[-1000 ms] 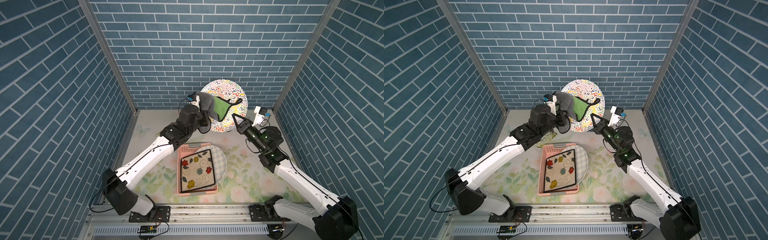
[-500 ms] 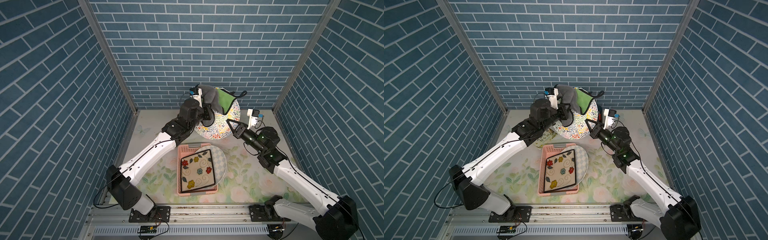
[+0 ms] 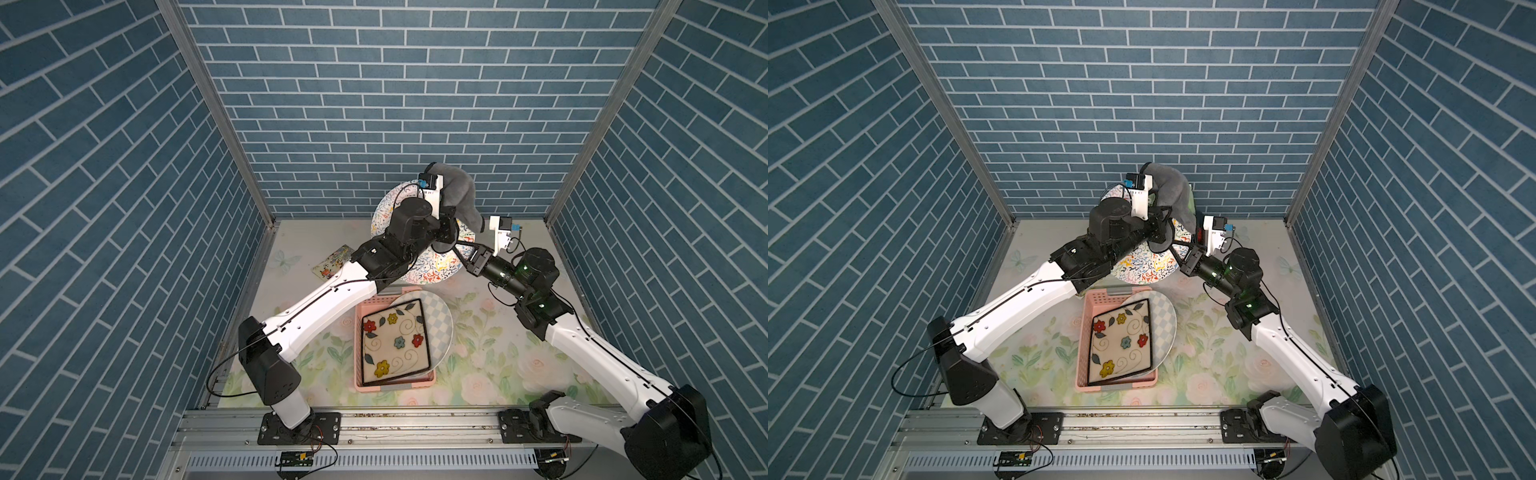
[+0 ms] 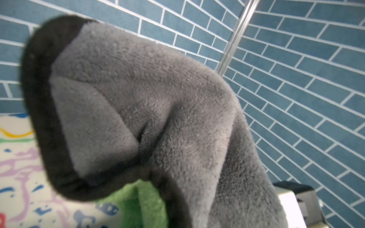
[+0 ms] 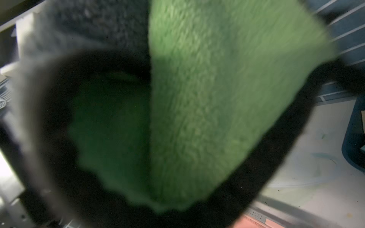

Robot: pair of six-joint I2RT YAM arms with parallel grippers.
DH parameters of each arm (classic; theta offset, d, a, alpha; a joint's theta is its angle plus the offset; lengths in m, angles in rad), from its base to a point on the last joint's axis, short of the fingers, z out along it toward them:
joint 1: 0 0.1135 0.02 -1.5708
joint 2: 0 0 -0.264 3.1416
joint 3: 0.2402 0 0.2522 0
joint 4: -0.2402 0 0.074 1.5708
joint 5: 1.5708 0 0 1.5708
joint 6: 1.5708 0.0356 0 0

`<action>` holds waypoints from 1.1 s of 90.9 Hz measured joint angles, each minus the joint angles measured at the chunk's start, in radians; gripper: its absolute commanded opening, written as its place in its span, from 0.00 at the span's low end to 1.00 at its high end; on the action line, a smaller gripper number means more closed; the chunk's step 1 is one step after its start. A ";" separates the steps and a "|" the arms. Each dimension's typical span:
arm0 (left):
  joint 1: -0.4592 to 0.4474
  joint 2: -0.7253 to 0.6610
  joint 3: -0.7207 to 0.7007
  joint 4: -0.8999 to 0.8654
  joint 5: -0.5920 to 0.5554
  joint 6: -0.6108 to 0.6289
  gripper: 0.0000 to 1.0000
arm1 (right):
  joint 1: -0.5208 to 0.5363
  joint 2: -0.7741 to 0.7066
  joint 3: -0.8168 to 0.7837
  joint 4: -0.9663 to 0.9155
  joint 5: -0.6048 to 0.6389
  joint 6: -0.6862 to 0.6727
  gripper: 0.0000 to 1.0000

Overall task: Wipe the wet plate dry
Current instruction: Wipe the plate with towel.

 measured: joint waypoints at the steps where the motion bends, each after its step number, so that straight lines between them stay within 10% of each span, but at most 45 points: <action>1: -0.002 0.000 0.000 -0.002 0.003 0.006 0.00 | -0.007 0.000 0.000 0.004 -0.003 0.004 0.00; 39: -0.003 -0.124 -0.244 -0.074 0.092 0.078 0.00 | -0.145 0.000 0.014 0.109 0.068 0.049 0.00; 100: 0.234 -0.110 -0.027 -0.133 0.087 0.054 0.00 | 0.024 0.092 0.024 0.232 0.082 0.047 0.00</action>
